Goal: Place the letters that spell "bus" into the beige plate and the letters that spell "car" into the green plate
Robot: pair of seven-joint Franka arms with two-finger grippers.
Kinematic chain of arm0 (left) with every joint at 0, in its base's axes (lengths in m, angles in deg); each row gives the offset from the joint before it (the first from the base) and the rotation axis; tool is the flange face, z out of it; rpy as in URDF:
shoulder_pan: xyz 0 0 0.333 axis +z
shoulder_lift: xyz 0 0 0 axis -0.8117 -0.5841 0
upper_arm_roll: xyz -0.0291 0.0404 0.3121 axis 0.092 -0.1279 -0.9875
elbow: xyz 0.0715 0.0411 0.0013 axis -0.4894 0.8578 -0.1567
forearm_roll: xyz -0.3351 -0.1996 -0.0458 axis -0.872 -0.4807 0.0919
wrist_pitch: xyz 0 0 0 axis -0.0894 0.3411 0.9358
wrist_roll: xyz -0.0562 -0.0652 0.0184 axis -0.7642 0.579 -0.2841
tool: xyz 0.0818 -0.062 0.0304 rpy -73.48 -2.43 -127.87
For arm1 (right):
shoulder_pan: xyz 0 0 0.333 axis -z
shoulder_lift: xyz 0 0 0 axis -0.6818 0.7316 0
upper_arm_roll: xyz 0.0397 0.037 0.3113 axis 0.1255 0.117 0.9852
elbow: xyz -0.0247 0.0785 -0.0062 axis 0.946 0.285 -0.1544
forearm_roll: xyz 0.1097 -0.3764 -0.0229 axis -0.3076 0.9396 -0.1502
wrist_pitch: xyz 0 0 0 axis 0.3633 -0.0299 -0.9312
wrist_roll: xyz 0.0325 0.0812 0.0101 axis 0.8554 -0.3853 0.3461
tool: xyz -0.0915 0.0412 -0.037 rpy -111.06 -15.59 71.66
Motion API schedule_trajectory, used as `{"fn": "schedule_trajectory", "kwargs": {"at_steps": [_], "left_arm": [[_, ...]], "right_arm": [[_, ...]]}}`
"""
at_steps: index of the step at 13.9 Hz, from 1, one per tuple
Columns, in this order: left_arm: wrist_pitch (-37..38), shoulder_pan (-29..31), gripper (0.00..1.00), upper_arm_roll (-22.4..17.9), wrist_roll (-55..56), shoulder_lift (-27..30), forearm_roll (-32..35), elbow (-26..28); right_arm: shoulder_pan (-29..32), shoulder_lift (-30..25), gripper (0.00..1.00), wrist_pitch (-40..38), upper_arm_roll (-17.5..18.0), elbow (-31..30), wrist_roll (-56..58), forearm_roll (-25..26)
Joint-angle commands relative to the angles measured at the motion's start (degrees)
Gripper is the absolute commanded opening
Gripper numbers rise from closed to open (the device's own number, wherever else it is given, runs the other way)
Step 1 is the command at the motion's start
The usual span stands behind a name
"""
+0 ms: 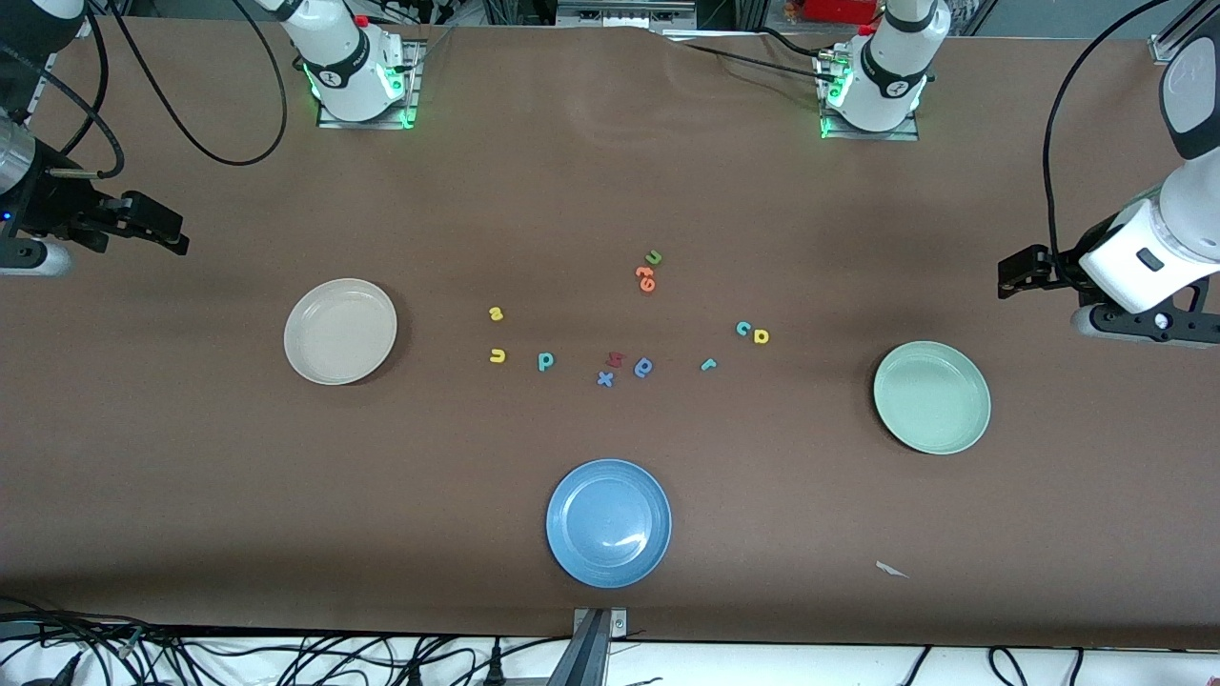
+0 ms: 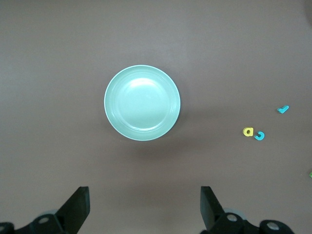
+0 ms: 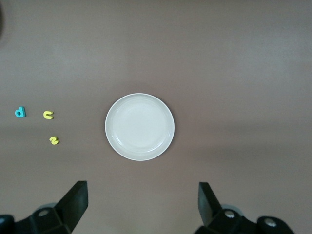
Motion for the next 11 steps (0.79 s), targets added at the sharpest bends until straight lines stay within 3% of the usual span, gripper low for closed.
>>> {"fn": "schedule_trajectory", "kwargs": {"at_steps": [1,8,11], "left_arm": [[0.2,0.4,1.0,0.0,-1.1,0.0,1.7,-0.5],[0.2,0.5,1.0,0.0,-1.0,0.0,1.2,-0.5],[0.2,0.3,1.0,0.0,-0.1,-0.1,0.8,-0.2]], "right_arm": [[0.1,-0.1,1.0,-0.8,0.3,0.8,0.2,0.4],[-1.3,0.5,1.0,-3.1,0.3,0.8,0.3,0.8],[-3.8,3.0,1.0,-10.1,0.3,0.3,0.5,0.5]]}}
